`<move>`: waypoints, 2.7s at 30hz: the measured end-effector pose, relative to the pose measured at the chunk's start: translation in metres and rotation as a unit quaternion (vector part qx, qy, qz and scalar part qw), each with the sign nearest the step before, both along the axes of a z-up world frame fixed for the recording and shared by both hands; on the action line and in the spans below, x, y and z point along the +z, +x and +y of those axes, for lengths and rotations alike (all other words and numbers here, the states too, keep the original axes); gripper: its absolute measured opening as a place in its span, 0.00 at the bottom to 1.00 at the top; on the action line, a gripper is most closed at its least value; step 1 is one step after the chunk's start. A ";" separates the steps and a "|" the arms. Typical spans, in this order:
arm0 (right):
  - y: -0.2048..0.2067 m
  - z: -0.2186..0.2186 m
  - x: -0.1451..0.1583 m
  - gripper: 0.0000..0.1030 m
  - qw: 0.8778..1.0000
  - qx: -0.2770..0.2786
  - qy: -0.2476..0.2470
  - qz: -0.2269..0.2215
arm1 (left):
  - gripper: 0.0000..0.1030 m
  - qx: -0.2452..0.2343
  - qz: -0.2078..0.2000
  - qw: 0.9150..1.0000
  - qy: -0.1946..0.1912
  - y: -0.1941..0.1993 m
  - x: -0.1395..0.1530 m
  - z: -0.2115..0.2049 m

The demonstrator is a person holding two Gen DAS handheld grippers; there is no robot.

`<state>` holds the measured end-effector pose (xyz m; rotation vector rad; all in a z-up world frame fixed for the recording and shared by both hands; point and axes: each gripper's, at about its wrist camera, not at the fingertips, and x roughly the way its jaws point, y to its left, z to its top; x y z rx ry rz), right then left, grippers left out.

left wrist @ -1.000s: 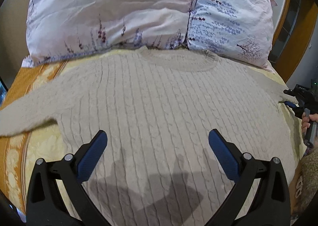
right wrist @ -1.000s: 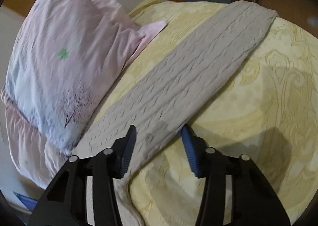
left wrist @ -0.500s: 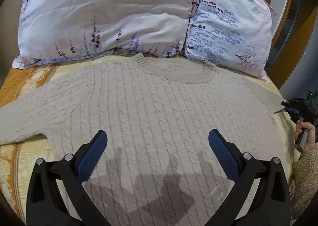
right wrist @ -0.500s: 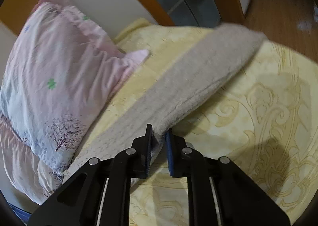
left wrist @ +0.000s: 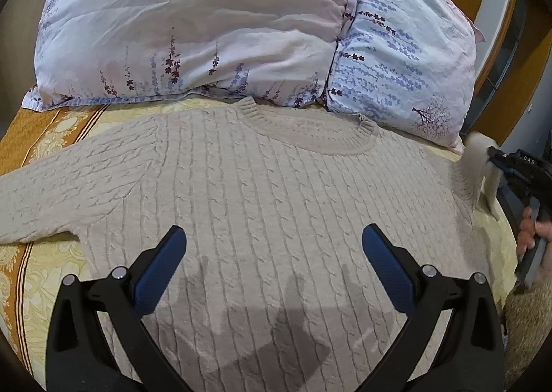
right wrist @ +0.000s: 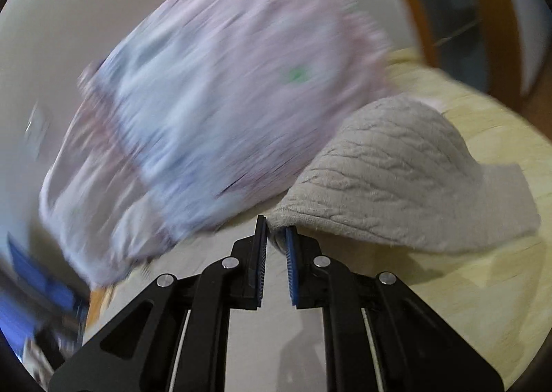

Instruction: Fold small clothes

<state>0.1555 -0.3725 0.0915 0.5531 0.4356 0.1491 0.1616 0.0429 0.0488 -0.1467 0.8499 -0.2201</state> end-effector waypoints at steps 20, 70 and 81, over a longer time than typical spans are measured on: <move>0.002 -0.024 -0.074 0.52 0.968 0.030 0.237 0.081 | 0.98 -0.019 -0.021 1.000 0.008 -0.001 -0.001 -0.007; 0.004 0.022 -0.095 0.42 0.968 0.024 0.204 0.144 | 0.60 0.022 0.158 0.947 -0.280 0.059 -0.048 0.032; -0.012 -0.003 -0.101 0.30 0.970 -0.027 0.215 0.111 | 0.19 0.090 0.161 0.945 -0.270 0.083 -0.057 0.041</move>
